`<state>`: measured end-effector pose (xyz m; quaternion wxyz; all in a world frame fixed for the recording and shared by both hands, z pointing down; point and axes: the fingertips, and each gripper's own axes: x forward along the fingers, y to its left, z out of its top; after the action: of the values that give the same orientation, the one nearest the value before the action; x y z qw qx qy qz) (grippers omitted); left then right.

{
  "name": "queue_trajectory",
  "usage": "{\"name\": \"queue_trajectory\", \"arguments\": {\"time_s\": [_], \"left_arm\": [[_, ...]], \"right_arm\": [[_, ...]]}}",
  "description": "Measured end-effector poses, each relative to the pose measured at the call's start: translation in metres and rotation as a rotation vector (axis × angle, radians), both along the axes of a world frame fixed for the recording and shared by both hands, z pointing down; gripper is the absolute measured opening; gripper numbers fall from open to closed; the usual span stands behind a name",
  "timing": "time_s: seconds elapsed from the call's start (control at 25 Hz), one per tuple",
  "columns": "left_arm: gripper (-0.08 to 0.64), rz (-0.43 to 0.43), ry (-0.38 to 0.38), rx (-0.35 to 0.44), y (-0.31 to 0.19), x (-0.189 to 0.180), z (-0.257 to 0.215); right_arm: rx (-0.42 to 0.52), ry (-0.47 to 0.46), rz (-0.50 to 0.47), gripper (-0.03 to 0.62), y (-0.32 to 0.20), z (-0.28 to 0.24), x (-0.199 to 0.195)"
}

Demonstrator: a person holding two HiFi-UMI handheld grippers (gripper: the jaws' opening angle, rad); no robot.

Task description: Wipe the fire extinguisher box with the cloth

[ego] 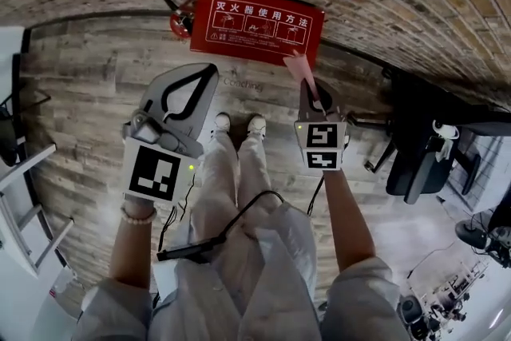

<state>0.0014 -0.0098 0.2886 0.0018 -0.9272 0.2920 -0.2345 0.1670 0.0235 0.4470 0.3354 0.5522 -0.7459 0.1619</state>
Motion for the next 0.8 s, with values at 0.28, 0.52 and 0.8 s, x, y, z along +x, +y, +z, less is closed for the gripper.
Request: {"name": "queue_trajectory", "arguments": {"time_s": [0.28, 0.52, 0.8], "left_arm": [[-0.003, 0.030, 0.043, 0.045, 0.022, 0.004, -0.073], [-0.003, 0.010, 0.098, 0.080, 0.028, -0.005, -0.134], [-0.003, 0.017, 0.122, 0.133, 0.042, -0.006, -0.179]], "right_arm": [[0.149, -0.066, 0.011, 0.017, 0.005, -0.123, -0.006], [0.261, -0.077, -0.022, 0.017, 0.016, -0.206, -0.018], [0.332, -0.089, -0.038, 0.017, 0.036, -0.270, -0.031]]}}
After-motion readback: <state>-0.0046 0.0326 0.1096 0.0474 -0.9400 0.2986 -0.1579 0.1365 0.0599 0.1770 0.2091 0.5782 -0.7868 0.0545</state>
